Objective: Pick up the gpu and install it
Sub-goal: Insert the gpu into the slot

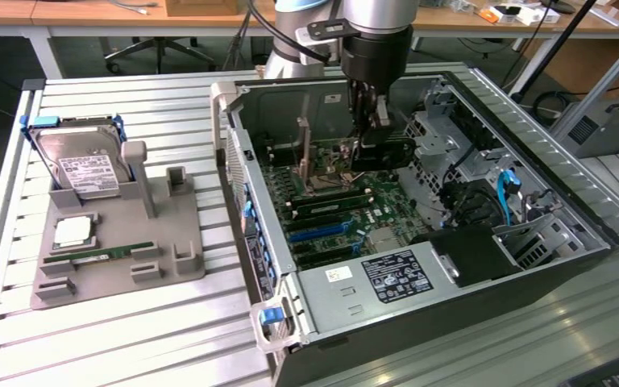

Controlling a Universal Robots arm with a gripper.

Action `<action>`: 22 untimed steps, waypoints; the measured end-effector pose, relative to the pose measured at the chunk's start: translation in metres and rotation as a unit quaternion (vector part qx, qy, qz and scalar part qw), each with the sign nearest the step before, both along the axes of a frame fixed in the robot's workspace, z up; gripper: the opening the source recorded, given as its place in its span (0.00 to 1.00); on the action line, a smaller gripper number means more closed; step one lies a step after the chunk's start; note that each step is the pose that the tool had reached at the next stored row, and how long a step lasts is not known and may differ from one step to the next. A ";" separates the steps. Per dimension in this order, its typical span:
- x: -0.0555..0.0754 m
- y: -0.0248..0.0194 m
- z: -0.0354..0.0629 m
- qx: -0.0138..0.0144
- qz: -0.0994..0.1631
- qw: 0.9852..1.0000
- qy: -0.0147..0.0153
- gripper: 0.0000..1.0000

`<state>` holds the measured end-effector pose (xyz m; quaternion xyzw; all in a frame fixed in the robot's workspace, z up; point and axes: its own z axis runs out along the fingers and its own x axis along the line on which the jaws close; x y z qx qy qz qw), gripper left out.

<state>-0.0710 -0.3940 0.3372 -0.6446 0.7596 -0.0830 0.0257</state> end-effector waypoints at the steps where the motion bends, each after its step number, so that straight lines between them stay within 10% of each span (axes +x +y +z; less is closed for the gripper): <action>1: 0.000 0.0000 0.0000 0.000 0.003 1.000 0.000 0.27; 22: 0.000 0.0000 -0.0001 -0.005 0.038 0.999 0.000 0.27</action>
